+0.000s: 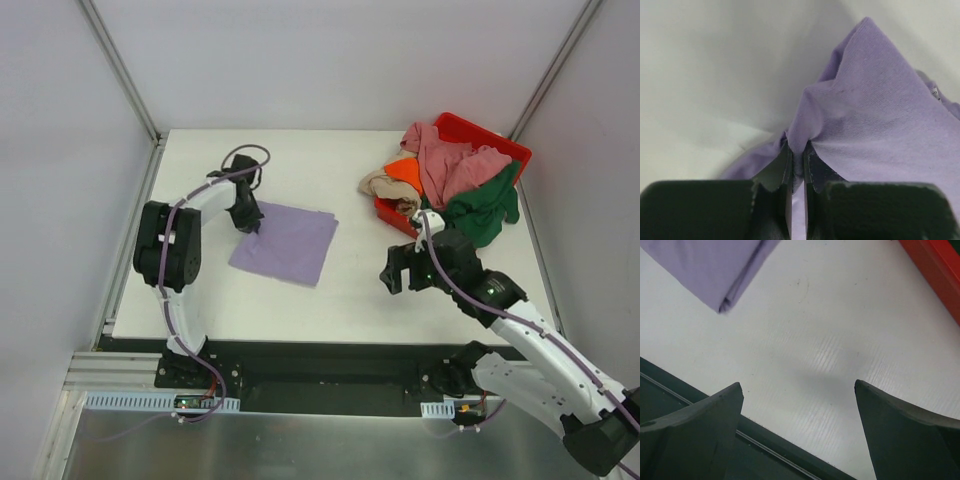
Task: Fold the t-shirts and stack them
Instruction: Put the neatly folded tshirt into the corner of the board with the left arm
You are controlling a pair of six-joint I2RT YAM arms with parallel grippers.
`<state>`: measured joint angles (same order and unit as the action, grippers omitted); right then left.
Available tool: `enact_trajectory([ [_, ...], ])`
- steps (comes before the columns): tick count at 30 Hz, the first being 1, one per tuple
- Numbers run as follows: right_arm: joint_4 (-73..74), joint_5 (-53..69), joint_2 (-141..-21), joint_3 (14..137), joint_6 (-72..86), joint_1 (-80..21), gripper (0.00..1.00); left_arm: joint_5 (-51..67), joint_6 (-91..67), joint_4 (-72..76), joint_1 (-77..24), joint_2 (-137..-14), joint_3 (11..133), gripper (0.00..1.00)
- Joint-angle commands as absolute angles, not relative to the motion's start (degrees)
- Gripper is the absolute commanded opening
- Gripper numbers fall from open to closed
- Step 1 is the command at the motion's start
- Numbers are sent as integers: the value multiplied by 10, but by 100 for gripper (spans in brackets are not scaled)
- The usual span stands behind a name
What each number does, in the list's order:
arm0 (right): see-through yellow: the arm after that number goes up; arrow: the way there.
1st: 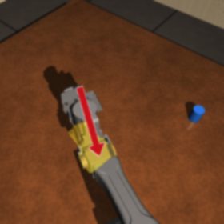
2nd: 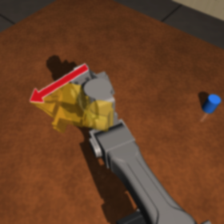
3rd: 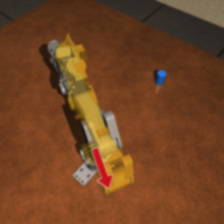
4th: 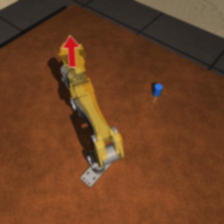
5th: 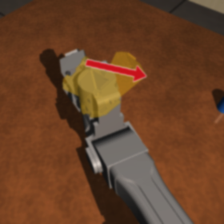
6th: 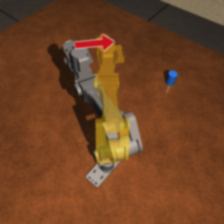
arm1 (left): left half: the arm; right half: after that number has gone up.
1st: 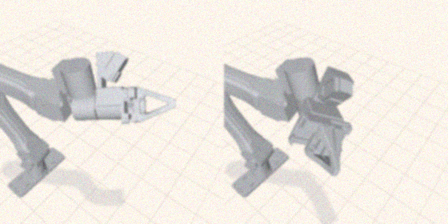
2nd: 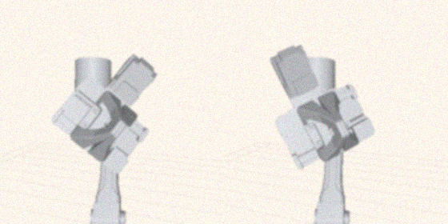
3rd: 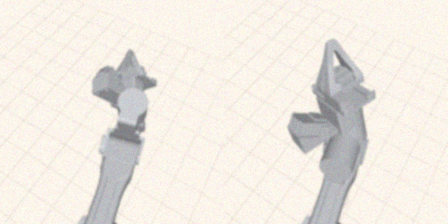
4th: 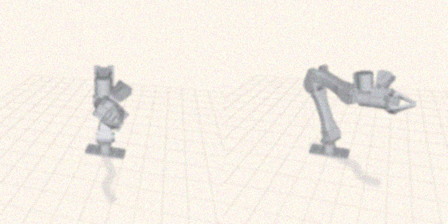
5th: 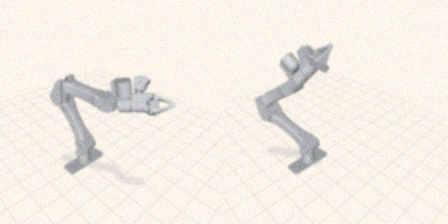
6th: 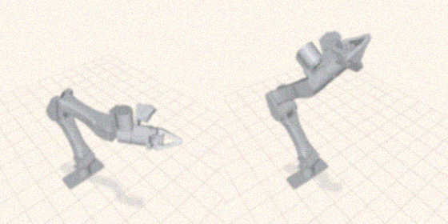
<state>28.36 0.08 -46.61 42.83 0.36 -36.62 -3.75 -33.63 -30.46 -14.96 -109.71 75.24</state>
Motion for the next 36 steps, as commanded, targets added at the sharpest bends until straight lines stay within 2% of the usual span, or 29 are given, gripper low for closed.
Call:
enact_trajectory([
  [1,242,-16,-435,412,-22,-368,96,-168,-307,-350,-52,-1148,823,0],
  [8,137,-49,-416,340,-58,-368,96,-250,-195,-357,24,-1251,1012,0],
  [16,48,-125,-419,313,-119,-367,96,-261,-105,-380,93,-1367,1209,0],
  [18,35,-144,-431,314,-127,-367,96,-216,-108,-393,104,-1393,1271,0],
  [23,25,-164,-461,327,-134,-367,96,-228,-101,-392,112,-1427,1352,0],
  [28,25,-171,-483,337,-131,-367,96,-216,-98,-392,117,-1430,1356,0],
  [33,29,-177,-490,346,-127,-367,96,-244,-96,-392,117,-1413,1337,11],
  [36,33,-164,-482,350,-128,-367,96,-243,-99,-393,116,-1396,1320,26],
])
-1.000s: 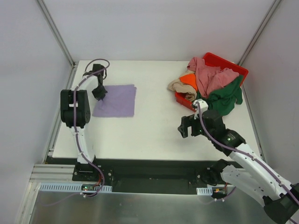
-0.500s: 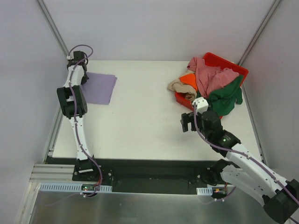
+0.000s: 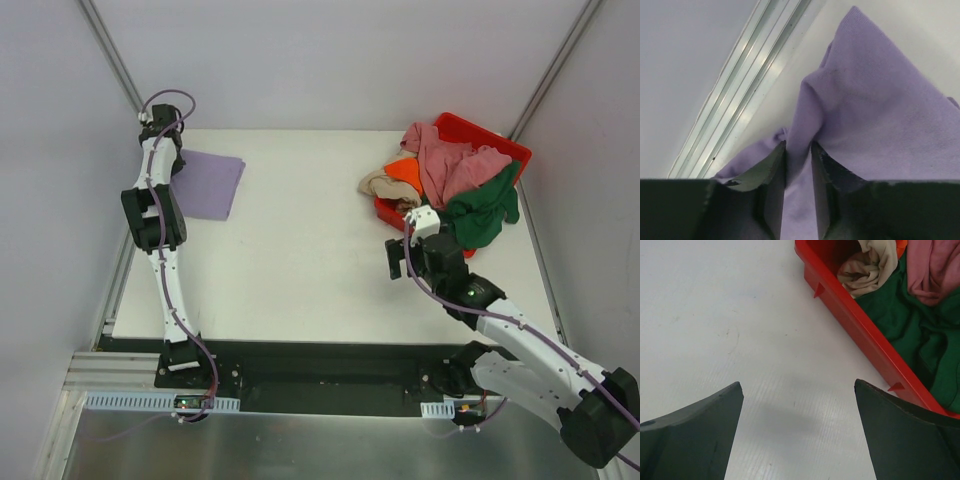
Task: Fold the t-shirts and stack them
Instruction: Put the neatly folded tshirt into the corner of the board with the left arm
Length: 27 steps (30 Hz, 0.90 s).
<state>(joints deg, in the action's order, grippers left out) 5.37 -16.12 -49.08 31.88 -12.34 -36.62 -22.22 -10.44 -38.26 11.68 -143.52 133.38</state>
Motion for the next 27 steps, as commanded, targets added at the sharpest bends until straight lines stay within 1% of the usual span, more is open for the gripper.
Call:
enact_trajectory([
  [1,33,-157,-481,352,-138,-367,96,-243,-101,-393,115,-1384,1311,31],
  [2,36,-158,-483,358,-146,-367,96,-242,-104,-392,114,-1372,1301,39],
  [4,58,-180,-490,376,-145,-367,96,-242,-101,-393,112,-1346,1289,45],
  [5,71,-185,-490,388,-142,-367,96,-242,-101,-393,108,-1329,1283,52],
  [7,91,-206,-490,404,-111,-366,96,-243,-106,-392,101,-1270,1261,72],
  [8,97,-208,-489,409,-99,-366,96,-239,-109,-393,96,-1244,1251,94],
  [9,109,-206,-487,417,-85,-364,96,-237,-113,-393,91,-1212,1237,99],
  [13,182,-200,-498,466,-45,-357,96,-215,-159,-393,53,-1066,1152,99],
  [18,268,-196,-515,504,-1,-345,96,-124,-276,-390,2,-863,966,99],
  [21,269,-188,-497,483,31,-345,96,-94,-335,-375,-52,-760,803,99],
  [25,251,-219,-437,420,53,-339,96,-137,-383,-341,-167,-625,592,99],
  [27,249,-221,-410,393,69,-337,96,-134,-397,-305,-217,-553,496,99],
])
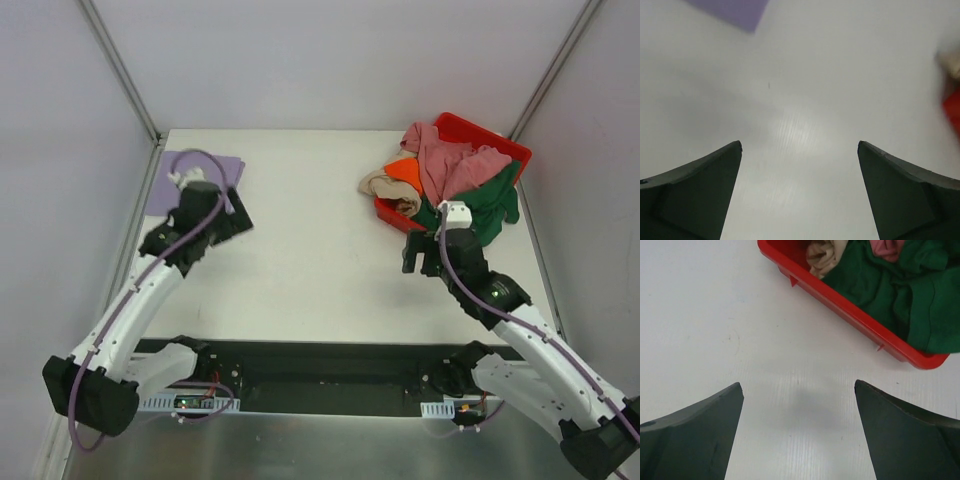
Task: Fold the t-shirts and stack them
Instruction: Put the neatly folded tshirt into the corner of the board with the left arm
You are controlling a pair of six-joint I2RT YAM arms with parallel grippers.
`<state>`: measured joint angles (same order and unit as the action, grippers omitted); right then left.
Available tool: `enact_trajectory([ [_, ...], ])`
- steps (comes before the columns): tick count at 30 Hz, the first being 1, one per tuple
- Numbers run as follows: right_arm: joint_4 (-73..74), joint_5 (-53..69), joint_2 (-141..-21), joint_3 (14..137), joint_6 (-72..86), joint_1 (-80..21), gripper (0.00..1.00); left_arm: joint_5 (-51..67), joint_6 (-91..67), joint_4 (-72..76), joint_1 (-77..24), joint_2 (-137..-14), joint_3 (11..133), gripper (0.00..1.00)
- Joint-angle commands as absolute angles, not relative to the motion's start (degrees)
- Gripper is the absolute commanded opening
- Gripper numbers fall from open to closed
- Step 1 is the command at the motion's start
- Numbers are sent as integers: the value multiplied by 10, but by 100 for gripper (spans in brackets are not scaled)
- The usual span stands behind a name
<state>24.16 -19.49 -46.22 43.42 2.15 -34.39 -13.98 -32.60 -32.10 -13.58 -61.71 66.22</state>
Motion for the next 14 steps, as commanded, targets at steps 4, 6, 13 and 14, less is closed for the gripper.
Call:
enact_trajectory([
  [4,222,-229,-346,324,90,-337,96,-121,-434,-282,-254,-436,350,99],
  [6,201,-219,-307,292,98,-337,96,-134,-436,-279,-254,-392,310,99],
  [13,164,-229,-232,239,93,-337,96,-157,-409,-271,-254,-300,297,99],
  [14,163,-233,-231,240,93,-337,96,-157,-403,-270,-254,-297,299,99],
])
